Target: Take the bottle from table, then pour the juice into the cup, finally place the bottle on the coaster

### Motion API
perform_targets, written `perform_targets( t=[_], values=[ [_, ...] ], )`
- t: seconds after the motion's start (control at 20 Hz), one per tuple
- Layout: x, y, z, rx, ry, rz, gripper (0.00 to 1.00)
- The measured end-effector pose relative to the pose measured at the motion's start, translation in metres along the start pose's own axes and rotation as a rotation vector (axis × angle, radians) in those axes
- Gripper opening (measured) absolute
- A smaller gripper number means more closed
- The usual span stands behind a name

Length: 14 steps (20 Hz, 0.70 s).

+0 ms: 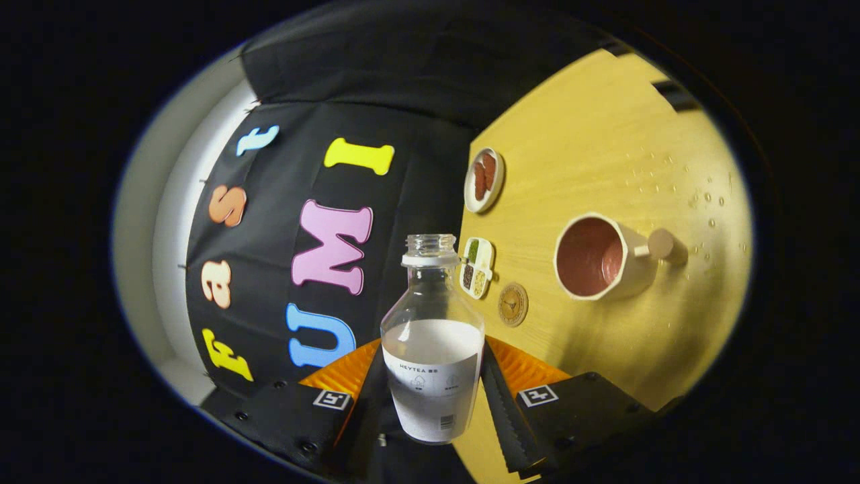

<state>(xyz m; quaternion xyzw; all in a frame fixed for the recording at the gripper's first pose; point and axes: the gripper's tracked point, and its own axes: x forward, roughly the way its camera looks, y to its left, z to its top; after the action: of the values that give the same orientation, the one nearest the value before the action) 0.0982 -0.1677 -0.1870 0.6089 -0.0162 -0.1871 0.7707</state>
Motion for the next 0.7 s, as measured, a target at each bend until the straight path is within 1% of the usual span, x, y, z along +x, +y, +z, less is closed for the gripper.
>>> perform_targets(
  t=[0.2,0.35,0.5,0.6,0.7],
  values=[
    [-0.008,0.044,0.021,-0.237,-0.155,0.076,0.75],
    [-0.006,0.079,0.025,-0.478,-0.251,0.103,0.75],
    [0.0,0.109,0.02,-0.739,-0.312,0.114,0.75],
    [0.004,0.126,0.012,-0.887,-0.334,0.138,0.75],
    [0.018,0.137,0.0,-1.035,-0.367,0.138,0.75]
  ],
)
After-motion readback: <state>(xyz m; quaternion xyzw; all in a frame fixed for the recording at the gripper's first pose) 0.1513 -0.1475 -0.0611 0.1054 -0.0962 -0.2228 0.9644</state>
